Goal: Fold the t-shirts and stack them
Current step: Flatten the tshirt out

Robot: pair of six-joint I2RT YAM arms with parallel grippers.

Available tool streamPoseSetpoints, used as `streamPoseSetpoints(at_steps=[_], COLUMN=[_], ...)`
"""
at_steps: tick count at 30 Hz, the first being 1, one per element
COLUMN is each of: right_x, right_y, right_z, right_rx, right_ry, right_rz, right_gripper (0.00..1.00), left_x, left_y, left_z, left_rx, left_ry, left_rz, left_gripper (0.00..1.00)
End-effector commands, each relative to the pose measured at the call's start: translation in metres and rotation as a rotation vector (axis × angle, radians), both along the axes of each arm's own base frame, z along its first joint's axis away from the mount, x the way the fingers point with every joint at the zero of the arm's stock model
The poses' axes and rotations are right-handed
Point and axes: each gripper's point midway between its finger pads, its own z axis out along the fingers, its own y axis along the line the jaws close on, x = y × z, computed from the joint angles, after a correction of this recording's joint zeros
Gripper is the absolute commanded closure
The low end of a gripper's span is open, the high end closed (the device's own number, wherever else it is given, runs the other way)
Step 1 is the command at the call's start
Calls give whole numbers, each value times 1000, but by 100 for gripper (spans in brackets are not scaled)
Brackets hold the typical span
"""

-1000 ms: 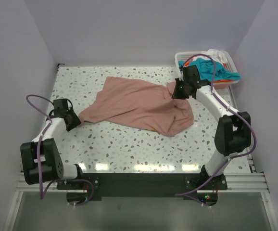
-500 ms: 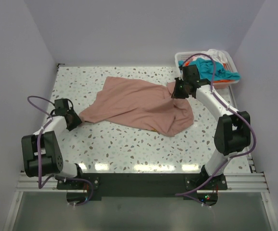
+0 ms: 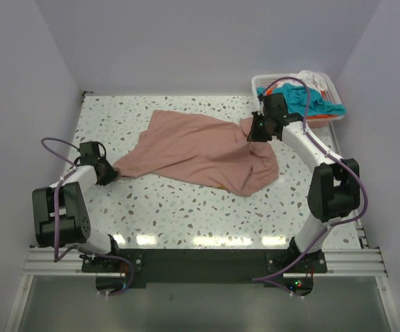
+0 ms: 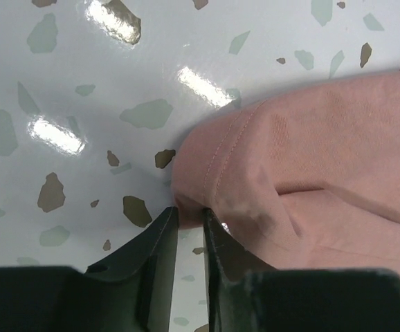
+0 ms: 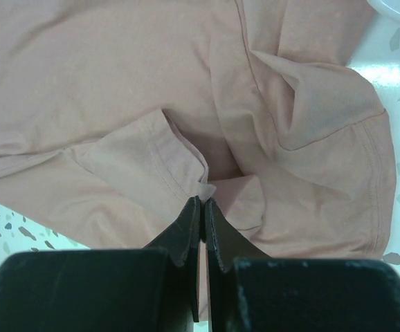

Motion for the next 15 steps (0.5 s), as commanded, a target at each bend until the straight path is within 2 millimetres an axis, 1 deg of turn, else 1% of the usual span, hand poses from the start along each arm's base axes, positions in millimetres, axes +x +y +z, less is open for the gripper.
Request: streamPoseSetpoints(at_steps=[1, 2, 4, 5, 6, 8, 11, 12, 13, 14, 15], right_x=[9, 9, 8, 8, 8, 9, 18, 21, 27, 30, 36], right_y=[2, 2, 3, 3, 3, 3, 0, -1, -4, -5, -9], right_z=[14, 14, 16, 19, 22, 37, 65, 72, 91, 100, 107], right_rx=[17, 18, 21, 26, 28, 32, 39, 44, 50, 53, 54], right_ry=[-37, -37, -40, -43, -44, -67, -119, -132, -165, -184, -199], right_rz=[15, 14, 15, 11, 11, 10, 2, -4, -12, -16, -24], right_gripper=[100, 100, 100, 100, 100, 100, 100, 100, 100, 100, 100], left_x=[4, 4, 2, 3, 5, 11, 33, 47, 55, 63, 79], left_y=[-4, -5, -5, -5, -4, -2, -1, 1, 2, 3, 4], left_z=[-5, -5, -5, -3, 0, 11, 40, 59, 71, 83, 107], left_rx=[-37, -40, -40, -39, -38, -34, -42, -42, -41, -45, -46], left_ry=[-11, -10, -7, -11, -11, -30, -113, -158, -189, -221, -283], left_rz=[4, 4, 5, 5, 5, 8, 14, 19, 21, 21, 26], left_gripper=[78, 85, 92, 97, 100, 100, 100, 100, 100, 100, 100])
